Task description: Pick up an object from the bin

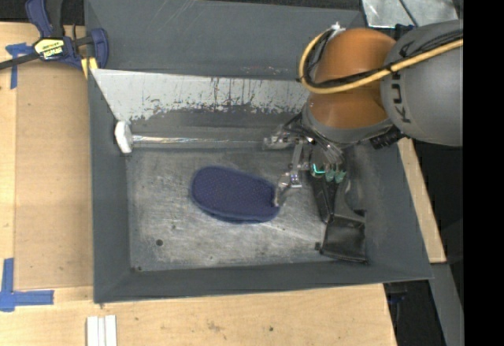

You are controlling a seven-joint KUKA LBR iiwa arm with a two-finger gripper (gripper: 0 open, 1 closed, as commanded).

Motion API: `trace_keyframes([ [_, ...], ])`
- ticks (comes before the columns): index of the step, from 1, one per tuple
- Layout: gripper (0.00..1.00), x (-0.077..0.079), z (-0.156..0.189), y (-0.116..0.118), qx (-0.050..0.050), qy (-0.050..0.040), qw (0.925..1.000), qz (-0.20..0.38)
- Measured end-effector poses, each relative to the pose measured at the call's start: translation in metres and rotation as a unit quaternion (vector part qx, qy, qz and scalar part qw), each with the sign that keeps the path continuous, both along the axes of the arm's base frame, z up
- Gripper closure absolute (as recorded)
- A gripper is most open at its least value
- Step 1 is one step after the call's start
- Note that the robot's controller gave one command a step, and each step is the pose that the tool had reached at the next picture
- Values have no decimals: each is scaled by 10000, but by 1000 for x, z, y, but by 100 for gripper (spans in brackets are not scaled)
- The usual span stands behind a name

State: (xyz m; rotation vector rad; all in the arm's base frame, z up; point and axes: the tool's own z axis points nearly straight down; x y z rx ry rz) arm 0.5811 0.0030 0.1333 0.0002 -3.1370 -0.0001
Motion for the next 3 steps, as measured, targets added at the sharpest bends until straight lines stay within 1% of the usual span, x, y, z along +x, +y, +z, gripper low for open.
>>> trace_keyframes([
  [1, 0, -46, -57, 25, -14, -82, 9968, -798],
  [2, 100, -46, -55, 25, -11, -79, 9968, -800],
  [3, 100, -45, 107, 29, -1, -81, 9995, 309],
])
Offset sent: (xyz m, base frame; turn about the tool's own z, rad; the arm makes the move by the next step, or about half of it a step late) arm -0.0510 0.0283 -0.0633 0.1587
